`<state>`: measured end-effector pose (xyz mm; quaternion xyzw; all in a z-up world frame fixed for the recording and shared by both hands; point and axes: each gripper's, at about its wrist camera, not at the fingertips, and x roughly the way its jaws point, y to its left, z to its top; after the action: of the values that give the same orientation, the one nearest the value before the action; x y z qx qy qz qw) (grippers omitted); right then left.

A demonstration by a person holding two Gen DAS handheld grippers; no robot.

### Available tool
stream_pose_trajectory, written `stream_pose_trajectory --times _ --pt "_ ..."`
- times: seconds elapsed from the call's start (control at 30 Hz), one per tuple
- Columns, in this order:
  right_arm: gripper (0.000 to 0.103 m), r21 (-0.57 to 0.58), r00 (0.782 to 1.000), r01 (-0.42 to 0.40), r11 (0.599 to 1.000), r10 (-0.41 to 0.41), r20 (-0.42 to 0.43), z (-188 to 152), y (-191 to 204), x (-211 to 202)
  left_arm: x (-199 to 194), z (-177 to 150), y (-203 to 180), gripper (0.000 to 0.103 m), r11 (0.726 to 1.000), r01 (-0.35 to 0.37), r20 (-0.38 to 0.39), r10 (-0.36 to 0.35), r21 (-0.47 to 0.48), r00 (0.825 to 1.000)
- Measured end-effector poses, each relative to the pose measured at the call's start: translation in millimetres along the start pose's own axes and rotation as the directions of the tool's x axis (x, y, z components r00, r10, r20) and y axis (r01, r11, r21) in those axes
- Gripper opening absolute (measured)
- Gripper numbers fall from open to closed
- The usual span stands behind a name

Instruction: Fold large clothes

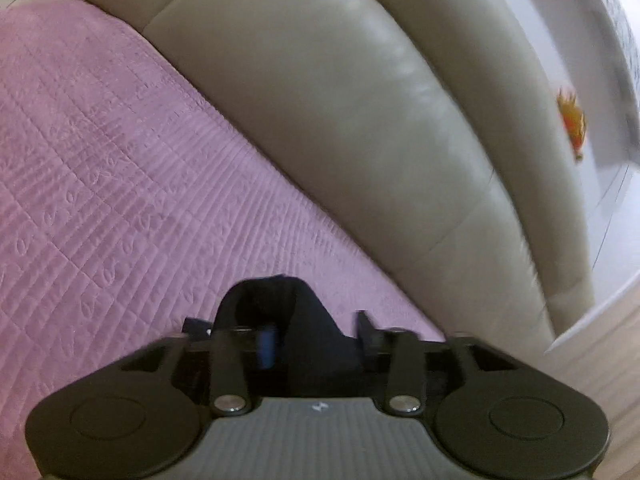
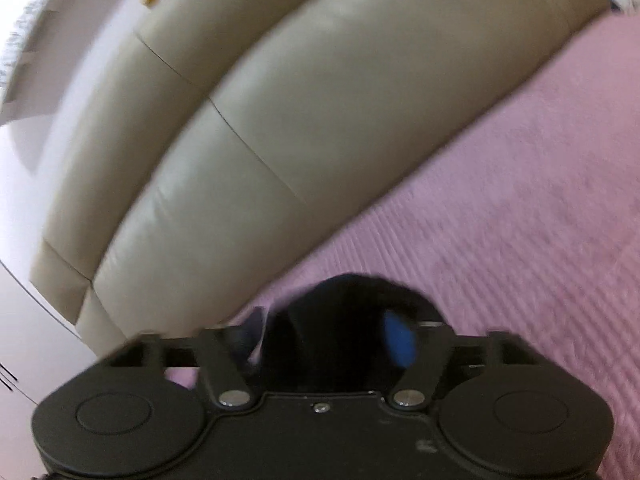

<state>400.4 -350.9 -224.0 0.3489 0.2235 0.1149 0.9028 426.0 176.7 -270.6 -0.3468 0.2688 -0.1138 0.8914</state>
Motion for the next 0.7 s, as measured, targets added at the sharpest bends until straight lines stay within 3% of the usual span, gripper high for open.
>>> stream_pose_trajectory --times 0.1,0.2,0.27,0.33,0.37,0.43,0.5,0.57,0.63,0.7 --pt "0.085 -0.114 0.998 -0.015 0.993 0.008 -0.061 -10.9 5.6 -6.5 -11.7 -2.8 -5.3 0.087 0.998 0.021 0.036 -0.023 0.060 0.999" --pt "0.086 -0.289 0.983 -0.023 0.957 -0.032 -0.182 -40.8 15.5 0.3 -19.5 -17.1 -23.4 0.096 0.972 0.013 0.016 -0.017 0.233 1.000" --pt "0.085 -0.423 0.951 -0.019 0.906 -0.115 -0.288 -67.8 22.7 17.6 -14.2 -33.3 -36.2 0.097 0.933 0.033 -0.066 -0.010 0.357 0.998" --pt "0.086 -0.533 0.931 0.007 0.846 -0.200 -0.305 -90.4 31.7 37.6 6.8 -53.4 -46.2 0.097 0.875 0.030 -0.180 0.065 0.483 0.982" --pt "0.086 -0.556 0.932 0.007 0.831 -0.207 -0.297 -97.0 36.4 46.8 19.3 -61.6 -49.0 0.094 0.849 0.025 -0.220 0.108 0.528 0.969" --pt "0.086 -0.550 0.941 0.007 0.835 -0.192 -0.280 -99.9 45.6 64.7 49.6 -76.7 -57.7 0.091 0.781 -0.043 -0.228 0.234 0.623 0.945" --pt "0.084 -0.544 0.942 0.055 0.837 -0.224 -0.249 -95.6 53.2 89.0 69.9 -82.7 -65.7 0.094 0.740 -0.065 -0.182 0.248 0.670 0.952" --pt "0.084 -0.509 0.952 0.121 0.852 -0.245 -0.184 -81.1 57.6 105.2 94.5 -76.8 -72.8 0.095 0.736 -0.098 -0.129 0.246 0.670 0.961" --pt "0.084 -0.484 0.961 0.192 0.854 -0.264 -0.086 -69.2 59.0 104.7 112.6 -59.0 -76.0 0.094 0.764 -0.195 -0.028 0.269 0.614 0.963" --pt "0.085 -0.472 0.954 0.216 0.855 -0.287 -0.083 -61.3 54.4 101.1 118.8 -41.2 -72.6 0.092 0.780 -0.319 0.061 0.341 0.539 0.938"
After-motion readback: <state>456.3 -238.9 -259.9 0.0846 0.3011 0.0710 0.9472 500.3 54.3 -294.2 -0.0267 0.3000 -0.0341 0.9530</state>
